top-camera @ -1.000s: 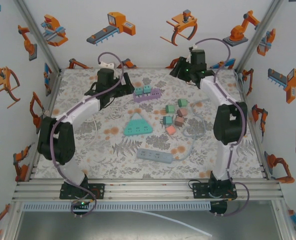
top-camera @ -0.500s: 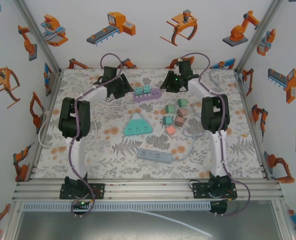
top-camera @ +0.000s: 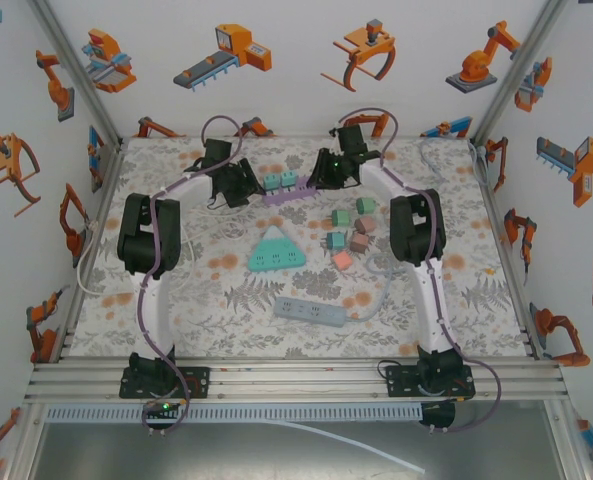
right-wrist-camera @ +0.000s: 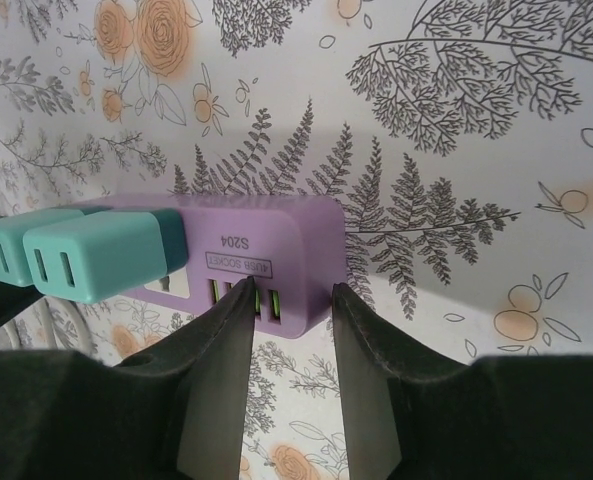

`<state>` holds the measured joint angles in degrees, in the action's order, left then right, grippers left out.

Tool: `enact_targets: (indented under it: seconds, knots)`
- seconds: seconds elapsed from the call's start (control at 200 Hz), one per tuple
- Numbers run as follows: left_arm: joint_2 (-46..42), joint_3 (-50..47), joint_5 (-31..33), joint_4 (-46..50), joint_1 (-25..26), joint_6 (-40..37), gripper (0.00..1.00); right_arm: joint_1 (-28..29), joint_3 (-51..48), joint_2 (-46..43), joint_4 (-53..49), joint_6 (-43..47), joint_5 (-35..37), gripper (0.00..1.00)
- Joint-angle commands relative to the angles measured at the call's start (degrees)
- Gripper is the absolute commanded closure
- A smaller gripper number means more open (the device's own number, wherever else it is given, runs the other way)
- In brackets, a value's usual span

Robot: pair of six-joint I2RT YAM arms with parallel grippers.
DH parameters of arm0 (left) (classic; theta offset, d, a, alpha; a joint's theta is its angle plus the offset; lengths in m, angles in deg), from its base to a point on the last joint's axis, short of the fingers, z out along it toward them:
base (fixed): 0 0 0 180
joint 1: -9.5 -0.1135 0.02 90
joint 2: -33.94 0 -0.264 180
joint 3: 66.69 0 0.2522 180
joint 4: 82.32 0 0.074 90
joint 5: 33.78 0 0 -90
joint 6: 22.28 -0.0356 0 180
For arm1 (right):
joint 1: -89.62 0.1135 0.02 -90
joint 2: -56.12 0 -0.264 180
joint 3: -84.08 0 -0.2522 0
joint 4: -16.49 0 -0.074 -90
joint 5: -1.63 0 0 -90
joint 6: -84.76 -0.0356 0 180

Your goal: Pull the plug off the socket

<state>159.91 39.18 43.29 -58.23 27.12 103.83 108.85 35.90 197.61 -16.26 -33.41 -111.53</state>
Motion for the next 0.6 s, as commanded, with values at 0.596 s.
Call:
enact_targets:
  seconds: [0.596]
  knots:
    - [-20.5, -25.8, 6.3, 3.1, 0.1, -4.5, 0.44, 9.3, -26.3, -17.5, 3.1, -1.4, 6.6, 0.62]
